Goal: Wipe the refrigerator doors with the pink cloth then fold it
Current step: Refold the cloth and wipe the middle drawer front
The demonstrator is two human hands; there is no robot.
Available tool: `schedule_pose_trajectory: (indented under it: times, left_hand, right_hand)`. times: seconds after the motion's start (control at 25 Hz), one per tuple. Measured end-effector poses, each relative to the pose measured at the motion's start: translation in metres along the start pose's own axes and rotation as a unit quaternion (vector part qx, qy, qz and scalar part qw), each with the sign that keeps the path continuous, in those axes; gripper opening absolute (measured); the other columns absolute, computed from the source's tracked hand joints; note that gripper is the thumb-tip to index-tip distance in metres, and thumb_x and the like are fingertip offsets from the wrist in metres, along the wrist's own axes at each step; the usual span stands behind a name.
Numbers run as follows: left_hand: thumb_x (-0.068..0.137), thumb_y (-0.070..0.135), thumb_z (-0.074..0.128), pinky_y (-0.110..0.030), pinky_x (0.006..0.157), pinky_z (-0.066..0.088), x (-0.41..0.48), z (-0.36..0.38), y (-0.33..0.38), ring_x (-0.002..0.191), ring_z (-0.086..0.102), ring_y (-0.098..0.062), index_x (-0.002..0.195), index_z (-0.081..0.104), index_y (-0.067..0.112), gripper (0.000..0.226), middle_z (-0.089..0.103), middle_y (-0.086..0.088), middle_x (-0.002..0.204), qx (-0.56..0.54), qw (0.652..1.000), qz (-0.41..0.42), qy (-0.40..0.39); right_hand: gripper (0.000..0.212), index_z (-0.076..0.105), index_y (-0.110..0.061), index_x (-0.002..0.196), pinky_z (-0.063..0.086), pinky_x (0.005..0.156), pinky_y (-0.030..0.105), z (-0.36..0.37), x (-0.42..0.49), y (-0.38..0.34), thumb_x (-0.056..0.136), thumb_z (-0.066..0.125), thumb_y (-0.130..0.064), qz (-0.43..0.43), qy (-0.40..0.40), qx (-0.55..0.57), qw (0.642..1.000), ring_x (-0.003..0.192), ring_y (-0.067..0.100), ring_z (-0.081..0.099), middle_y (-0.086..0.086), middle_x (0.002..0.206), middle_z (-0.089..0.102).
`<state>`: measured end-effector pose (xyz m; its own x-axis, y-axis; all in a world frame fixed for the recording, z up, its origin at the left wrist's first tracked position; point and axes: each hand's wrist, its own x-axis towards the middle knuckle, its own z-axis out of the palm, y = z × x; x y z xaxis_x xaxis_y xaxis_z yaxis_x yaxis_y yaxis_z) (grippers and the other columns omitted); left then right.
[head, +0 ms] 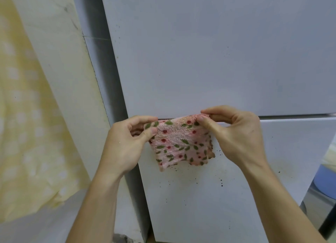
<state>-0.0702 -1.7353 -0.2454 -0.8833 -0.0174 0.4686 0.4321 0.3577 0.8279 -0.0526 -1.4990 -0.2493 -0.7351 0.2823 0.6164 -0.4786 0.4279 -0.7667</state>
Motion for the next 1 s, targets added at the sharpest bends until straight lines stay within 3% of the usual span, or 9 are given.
schedule_pose_trajectory:
  times: [0.16, 0.32, 0.44, 0.56, 0.64, 0.76, 0.84, 0.92, 1.0]
  left_hand:
    - [0.095, 0.031, 0.074, -0.009, 0.072, 0.046, 0.003, 0.004, -0.003, 0.079, 0.065, -0.006, 0.092, 0.078, 0.033, 0.006, 0.070, 0.009, 0.086, 0.075, 0.995, 0.042, 0.053]
    - [0.090, 0.033, 0.079, -0.015, 0.071, 0.049, 0.001, 0.019, -0.002, 0.066, 0.063, 0.000, 0.103, 0.076, 0.028, 0.014, 0.069, 0.009, 0.071, -0.010, 0.990, 0.026, 0.138]
    - [0.099, 0.051, 0.058, -0.032, 0.080, 0.060, -0.004, 0.036, 0.011, 0.086, 0.078, -0.013, 0.130, 0.064, 0.019, 0.045, 0.081, 0.002, 0.093, -0.150, 0.986, -0.066, 0.025]
    - [0.091, 0.074, 0.045, -0.040, 0.100, 0.053, -0.006, 0.029, 0.019, 0.114, 0.074, -0.017, 0.138, 0.056, 0.027, 0.067, 0.078, 0.005, 0.118, -0.255, 0.959, -0.086, -0.085]
    - [0.091, 0.056, 0.066, -0.033, 0.093, 0.057, -0.007, 0.019, 0.016, 0.112, 0.074, -0.017, 0.140, 0.055, 0.030, 0.056, 0.079, 0.008, 0.111, -0.202, 0.973, -0.040, -0.106]
    - [0.100, 0.007, 0.064, -0.023, 0.079, 0.057, -0.004, 0.008, 0.010, 0.101, 0.076, -0.017, 0.126, 0.069, 0.029, 0.034, 0.080, -0.001, 0.106, -0.177, 0.978, -0.018, -0.104]
    - [0.092, 0.009, 0.059, -0.021, 0.076, 0.054, -0.003, 0.001, 0.006, 0.092, 0.072, -0.016, 0.110, 0.078, 0.029, 0.033, 0.078, -0.004, 0.098, -0.204, 0.971, -0.022, -0.124]
    - [0.084, 0.014, 0.056, -0.017, 0.068, 0.050, -0.004, -0.005, 0.006, 0.079, 0.066, -0.012, 0.097, 0.079, 0.028, 0.030, 0.072, -0.001, 0.086, -0.223, 0.964, -0.030, -0.139]
    - [0.083, 0.018, 0.058, -0.017, 0.063, 0.050, -0.004, -0.009, 0.007, 0.072, 0.064, -0.010, 0.093, 0.077, 0.028, 0.024, 0.069, 0.001, 0.079, -0.209, 0.968, -0.035, -0.131]
  right_hand:
    - [0.011, 0.067, -0.024, 0.094, 0.049, 0.081, 0.016, 0.004, 0.004, 0.005, 0.100, 0.068, -0.033, -0.117, -0.017, -0.125, 0.985, 0.091, 0.005, 0.061, -0.016, 0.097, 0.061]
    - [0.024, 0.060, -0.018, 0.094, 0.050, 0.070, 0.030, 0.004, 0.002, 0.001, 0.105, 0.055, -0.040, 0.042, -0.122, 0.031, 0.991, 0.071, 0.008, 0.058, -0.010, 0.080, 0.061]
    - [0.031, 0.069, -0.008, 0.100, 0.058, 0.077, 0.040, 0.018, -0.005, -0.011, 0.105, 0.055, -0.035, 0.145, -0.190, 0.237, 0.942, 0.071, 0.018, 0.069, 0.000, 0.087, 0.074]
    - [0.030, 0.074, -0.007, 0.117, 0.060, 0.093, 0.044, 0.027, -0.011, -0.015, 0.109, 0.051, -0.024, 0.128, -0.246, 0.248, 0.928, 0.096, 0.025, 0.078, 0.005, 0.111, 0.079]
    - [0.026, 0.070, -0.013, 0.128, 0.061, 0.088, 0.031, 0.027, -0.011, -0.013, 0.107, 0.055, -0.010, 0.068, -0.246, 0.230, 0.939, 0.103, 0.020, 0.077, 0.003, 0.114, 0.079]
    - [0.043, 0.061, -0.037, 0.138, 0.053, 0.071, 0.025, 0.019, -0.006, -0.010, 0.102, 0.067, -0.015, 0.036, -0.199, 0.147, 0.968, 0.072, 0.014, 0.070, -0.002, 0.075, 0.072]
    - [0.044, 0.058, -0.051, 0.138, 0.045, 0.057, 0.022, 0.013, -0.005, -0.011, 0.101, 0.068, -0.029, 0.063, -0.260, 0.096, 0.959, 0.055, 0.015, 0.055, 0.000, 0.056, 0.058]
    - [0.021, 0.073, -0.041, 0.116, 0.036, 0.048, 0.025, 0.010, -0.005, -0.011, 0.096, 0.068, -0.041, 0.105, -0.324, 0.097, 0.935, 0.045, 0.016, 0.042, 0.004, 0.048, 0.049]
    - [0.026, 0.073, -0.020, 0.093, 0.028, 0.044, 0.026, 0.008, -0.003, -0.011, 0.090, 0.070, -0.046, 0.132, -0.317, 0.117, 0.932, 0.038, 0.017, 0.033, 0.008, 0.044, 0.047]
